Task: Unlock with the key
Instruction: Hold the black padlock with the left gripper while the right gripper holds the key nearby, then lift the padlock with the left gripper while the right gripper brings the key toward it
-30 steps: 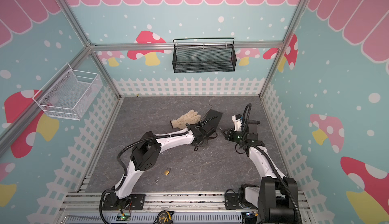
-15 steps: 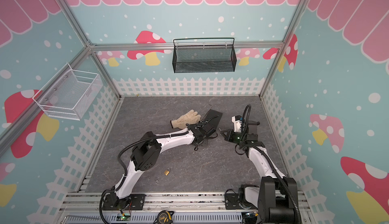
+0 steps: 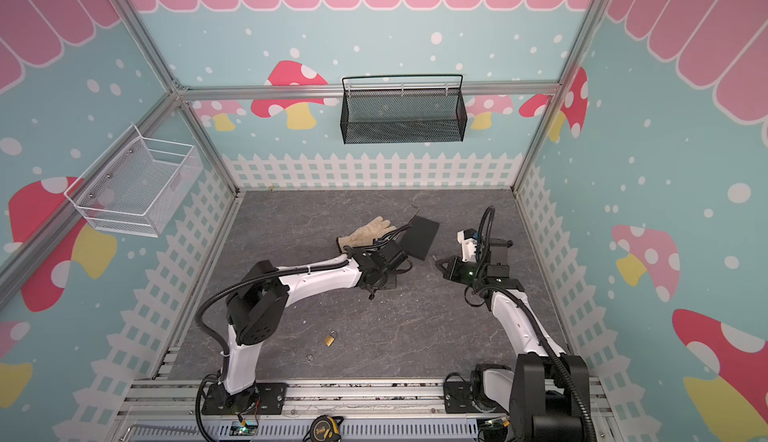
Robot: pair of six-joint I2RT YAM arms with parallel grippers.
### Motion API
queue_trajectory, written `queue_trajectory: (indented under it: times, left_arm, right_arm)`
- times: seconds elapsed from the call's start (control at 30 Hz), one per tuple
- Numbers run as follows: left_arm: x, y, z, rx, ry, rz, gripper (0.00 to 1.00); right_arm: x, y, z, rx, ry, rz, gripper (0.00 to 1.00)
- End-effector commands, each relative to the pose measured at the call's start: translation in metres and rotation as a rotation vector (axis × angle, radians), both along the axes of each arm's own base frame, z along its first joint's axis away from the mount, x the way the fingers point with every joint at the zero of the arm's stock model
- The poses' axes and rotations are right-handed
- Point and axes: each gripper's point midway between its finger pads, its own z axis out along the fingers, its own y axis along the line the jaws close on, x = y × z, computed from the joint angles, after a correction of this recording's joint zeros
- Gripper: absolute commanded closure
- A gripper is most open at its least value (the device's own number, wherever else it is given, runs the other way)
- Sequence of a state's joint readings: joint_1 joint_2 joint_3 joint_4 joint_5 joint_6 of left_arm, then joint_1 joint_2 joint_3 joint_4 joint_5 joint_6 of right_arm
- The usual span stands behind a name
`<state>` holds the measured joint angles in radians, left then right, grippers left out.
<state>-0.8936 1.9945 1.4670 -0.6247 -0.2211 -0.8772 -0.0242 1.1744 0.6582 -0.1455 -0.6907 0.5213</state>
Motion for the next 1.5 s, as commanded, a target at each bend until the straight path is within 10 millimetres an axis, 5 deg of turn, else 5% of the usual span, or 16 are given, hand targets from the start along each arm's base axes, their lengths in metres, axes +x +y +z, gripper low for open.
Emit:
queue_trajectory:
  times: [0.0, 0.4, 0.73, 0.87, 1.17, 1.47]
  left_arm:
    - [0.006, -0.005, 0.035, -0.191, -0.049, 0.101, 1.00]
    - [-0.008, 0.041, 0.094, -0.440, -0.143, 0.356, 1.00]
    - [-0.009, 0.054, 0.113, -0.436, -0.209, 0.412, 1.00]
    - [-0.011, 0.051, 0.115, -0.421, -0.216, 0.412, 1.00]
    - [-0.012, 0.057, 0.116, -0.371, -0.232, 0.416, 1.00]
    - [-0.012, 0.063, 0.125, -0.355, -0.242, 0.432, 1.00]
  right_arm:
    - [-0.001, 0.007, 0.009, -0.044, -0.017, 0.033, 1.00]
    - [-0.023, 0.068, -0.002, -0.112, -0.026, 0.061, 1.00]
    - [-0.051, 0.123, -0.017, -0.041, 0.006, 0.067, 1.00]
    - [-0.059, 0.143, -0.010, 0.030, -0.020, 0.079, 1.00]
    - [-0.056, 0.154, 0.029, 0.198, -0.153, 0.062, 1.00]
    - [-0.061, 0.175, 0.035, 0.290, -0.110, 0.075, 1.00]
